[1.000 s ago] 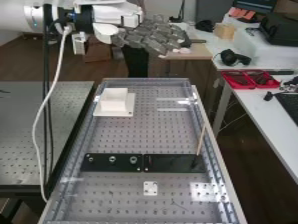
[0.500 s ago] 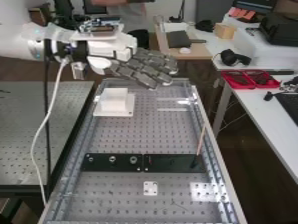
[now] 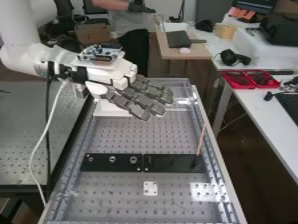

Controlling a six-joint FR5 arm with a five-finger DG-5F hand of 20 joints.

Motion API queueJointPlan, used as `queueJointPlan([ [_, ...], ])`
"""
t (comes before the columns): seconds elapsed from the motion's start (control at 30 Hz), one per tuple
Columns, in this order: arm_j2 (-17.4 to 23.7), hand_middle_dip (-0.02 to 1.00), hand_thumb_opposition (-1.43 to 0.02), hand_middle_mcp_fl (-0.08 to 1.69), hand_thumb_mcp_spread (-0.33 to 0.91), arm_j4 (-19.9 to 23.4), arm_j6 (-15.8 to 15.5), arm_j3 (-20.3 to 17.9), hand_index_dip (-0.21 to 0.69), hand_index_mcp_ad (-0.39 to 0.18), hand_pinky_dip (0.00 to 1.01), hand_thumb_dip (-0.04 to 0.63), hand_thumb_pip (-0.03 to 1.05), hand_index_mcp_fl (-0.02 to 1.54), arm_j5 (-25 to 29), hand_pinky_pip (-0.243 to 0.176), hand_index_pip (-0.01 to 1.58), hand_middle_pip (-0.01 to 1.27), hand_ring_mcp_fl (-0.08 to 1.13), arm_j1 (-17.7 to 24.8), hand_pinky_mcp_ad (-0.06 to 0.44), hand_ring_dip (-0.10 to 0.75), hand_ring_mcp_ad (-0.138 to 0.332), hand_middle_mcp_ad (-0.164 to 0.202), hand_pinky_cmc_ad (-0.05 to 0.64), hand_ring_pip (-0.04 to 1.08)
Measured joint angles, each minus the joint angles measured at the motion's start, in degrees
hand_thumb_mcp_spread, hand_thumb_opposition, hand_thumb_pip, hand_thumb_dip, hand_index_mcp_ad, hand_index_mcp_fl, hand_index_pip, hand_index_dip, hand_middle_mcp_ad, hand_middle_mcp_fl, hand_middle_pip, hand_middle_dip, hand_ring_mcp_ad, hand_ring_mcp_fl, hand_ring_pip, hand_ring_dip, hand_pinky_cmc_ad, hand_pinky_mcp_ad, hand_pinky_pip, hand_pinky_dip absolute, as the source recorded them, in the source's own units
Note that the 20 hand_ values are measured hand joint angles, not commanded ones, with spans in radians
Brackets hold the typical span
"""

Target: Grab the pcb board and place it in the clear container

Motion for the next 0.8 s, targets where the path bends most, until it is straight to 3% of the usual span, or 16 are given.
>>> queueJointPlan([
  [0.13,-1.0,0.03,-0.8,0.03,0.33,1.6,-0.3,-0.6,0.171,0.051,0.47,0.157,0.57,0.19,0.8,-0.124,0.16,0.16,0.03,-0.4,0.23,-0.017,0.264,0.161,0.291,0.1],
  [0.23,-2.3,0.03,-0.8,0.04,0.35,4.7,-0.6,-1.5,0.154,0.03,0.47,0.19,0.65,0.19,1.5,-0.124,0.4,0.16,0.01,-0.9,0.23,-0.016,0.264,0.15,0.291,0.1],
  [0.4,-5.2,0.05,-0.8,0.04,0.36,7.1,-0.9,-2.1,0.113,0.026,0.47,0.222,0.67,0.1,2.7,-0.124,0.85,0.14,0.0,-1.7,0.23,-0.016,0.26,0.147,0.29,0.09],
  [0.5,-6.4,0.06,-0.8,0.04,0.36,7.6,-1.1,-2.0,0.101,0.023,0.45,0.237,0.7,0.08,2.9,-0.124,1.03,0.14,0.0,-2.1,0.229,-0.016,0.265,0.138,0.29,0.09],
  [0.8,-10.5,0.09,-0.82,0.04,0.39,10.9,-0.8,-1.8,0.101,0.012,0.42,0.248,0.71,0.03,3.6,-0.122,1.33,0.14,0.01,-2.9,0.213,-0.017,0.262,0.138,0.286,0.09],
])
